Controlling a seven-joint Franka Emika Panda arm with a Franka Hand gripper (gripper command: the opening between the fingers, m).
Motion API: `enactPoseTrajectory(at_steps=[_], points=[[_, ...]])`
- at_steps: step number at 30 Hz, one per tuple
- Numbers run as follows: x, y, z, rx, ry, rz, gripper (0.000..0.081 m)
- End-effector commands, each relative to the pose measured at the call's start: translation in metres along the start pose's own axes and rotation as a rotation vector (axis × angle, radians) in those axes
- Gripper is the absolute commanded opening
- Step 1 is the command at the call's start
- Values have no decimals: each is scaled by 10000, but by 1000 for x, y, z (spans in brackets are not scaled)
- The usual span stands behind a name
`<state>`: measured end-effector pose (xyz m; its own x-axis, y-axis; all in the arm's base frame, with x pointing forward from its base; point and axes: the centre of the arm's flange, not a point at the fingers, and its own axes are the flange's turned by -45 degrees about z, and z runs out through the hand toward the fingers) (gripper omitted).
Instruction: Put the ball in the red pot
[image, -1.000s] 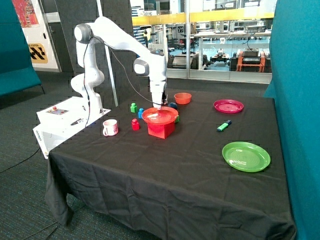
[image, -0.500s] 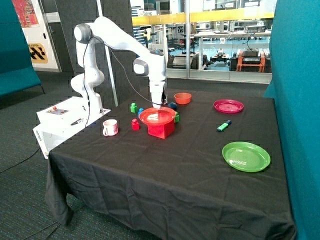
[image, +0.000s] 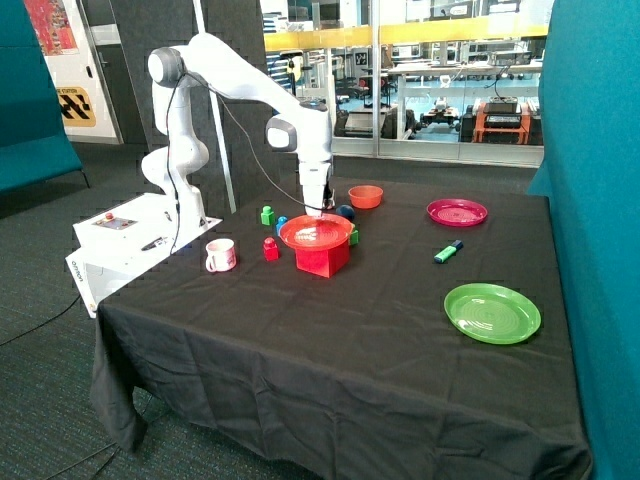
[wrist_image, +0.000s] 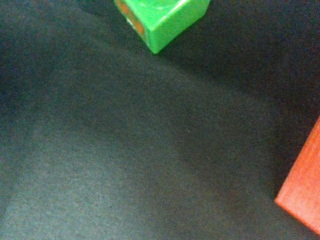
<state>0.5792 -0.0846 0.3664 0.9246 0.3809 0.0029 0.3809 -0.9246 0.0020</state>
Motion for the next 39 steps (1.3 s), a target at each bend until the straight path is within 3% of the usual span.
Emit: enactPoseTrajectory(at_steps=[1, 6, 24, 39], points=[[1, -3, -3, 20, -29, -23, 0], [6, -3, -23, 20, -29, -127, 0], [16, -7, -62, 20, -29, -220, 0], [25, -8, -79, 20, -29, -281, 0]])
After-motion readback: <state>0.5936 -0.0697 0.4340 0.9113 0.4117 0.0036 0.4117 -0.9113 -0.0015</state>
